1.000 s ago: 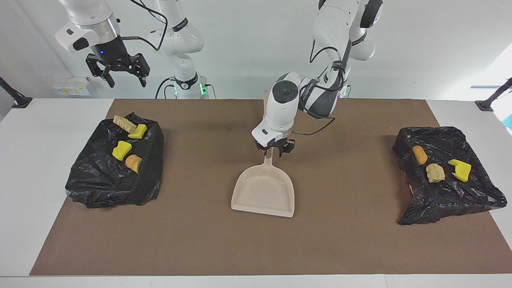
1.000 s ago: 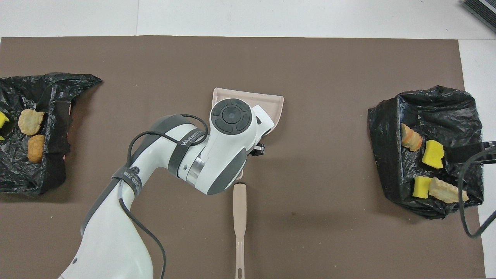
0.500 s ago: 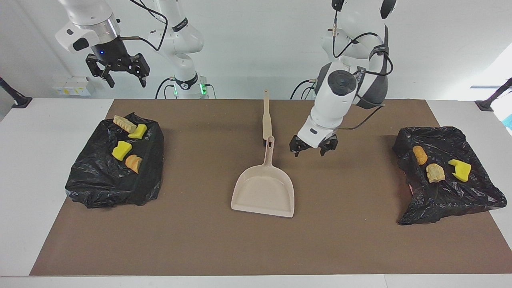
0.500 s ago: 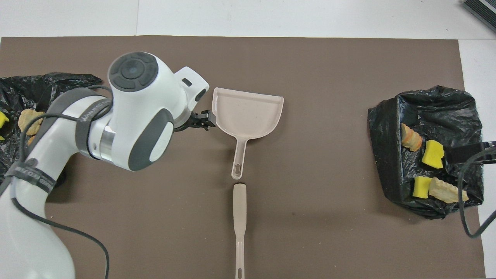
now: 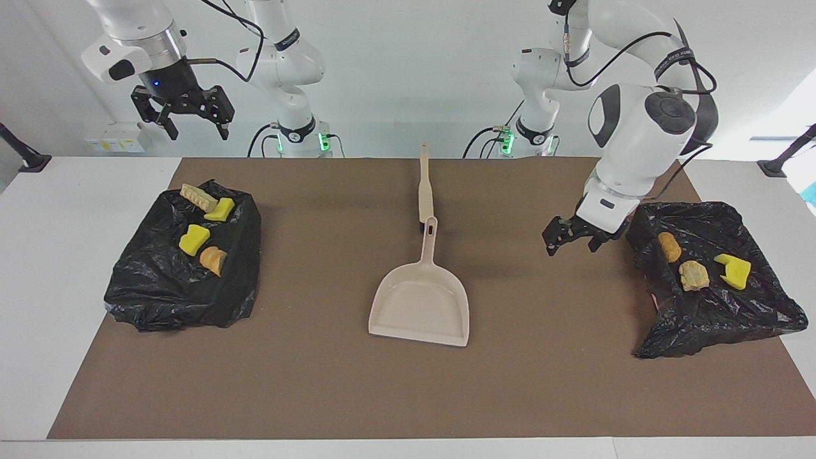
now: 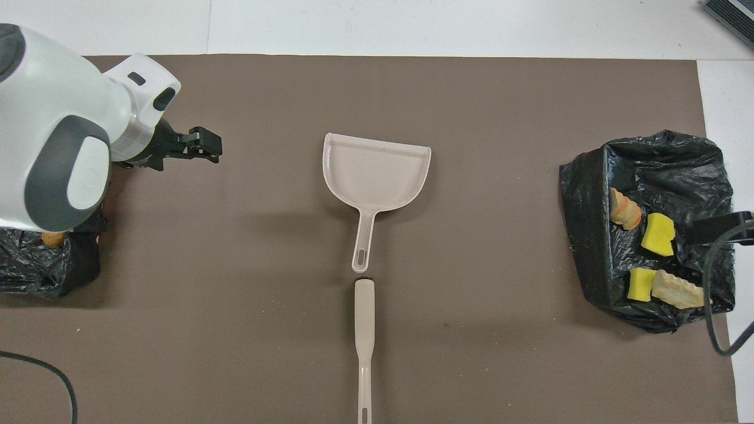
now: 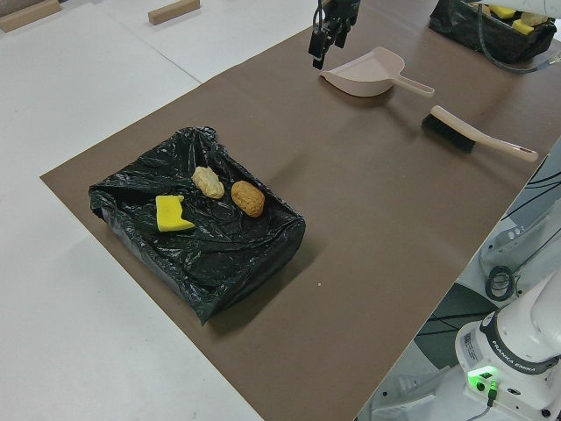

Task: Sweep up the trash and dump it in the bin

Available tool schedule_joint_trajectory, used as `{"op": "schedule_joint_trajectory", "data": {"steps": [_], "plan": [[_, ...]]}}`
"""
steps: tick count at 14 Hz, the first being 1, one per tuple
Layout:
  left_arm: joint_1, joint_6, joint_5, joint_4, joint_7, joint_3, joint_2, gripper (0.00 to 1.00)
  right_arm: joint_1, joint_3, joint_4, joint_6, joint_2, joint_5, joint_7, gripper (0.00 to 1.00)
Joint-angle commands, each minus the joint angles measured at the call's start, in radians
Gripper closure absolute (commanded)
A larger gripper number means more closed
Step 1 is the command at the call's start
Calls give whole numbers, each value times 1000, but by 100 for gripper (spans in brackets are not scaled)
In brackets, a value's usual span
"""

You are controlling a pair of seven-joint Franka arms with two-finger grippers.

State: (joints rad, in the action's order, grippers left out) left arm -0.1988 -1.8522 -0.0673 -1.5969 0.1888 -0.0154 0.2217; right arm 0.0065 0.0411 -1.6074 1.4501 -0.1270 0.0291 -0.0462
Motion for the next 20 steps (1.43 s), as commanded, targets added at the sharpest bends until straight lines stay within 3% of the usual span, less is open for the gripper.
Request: {"op": "schedule_joint_trajectory", "data": {"steps": [1, 7, 10, 14, 20], "plan": [[61, 77, 1, 38, -122, 8, 1, 0, -14, -6, 15, -7, 7, -3, -21, 0], [182, 153, 3, 57, -230, -1, -38, 0, -13, -4, 14, -5, 6, -1, -32, 0], [173, 154, 4, 48, -221, -1, -50, 0, -11, -6, 15, -7, 6, -1, -30, 0], [180, 156, 4, -47, -235, -1, -149, 0, -14, -3, 14, -4, 7, -1, -30, 0], [168, 275, 61, 17, -239, 5, -176, 0, -14, -3, 12, -8, 6, 0, -32, 0]]}}
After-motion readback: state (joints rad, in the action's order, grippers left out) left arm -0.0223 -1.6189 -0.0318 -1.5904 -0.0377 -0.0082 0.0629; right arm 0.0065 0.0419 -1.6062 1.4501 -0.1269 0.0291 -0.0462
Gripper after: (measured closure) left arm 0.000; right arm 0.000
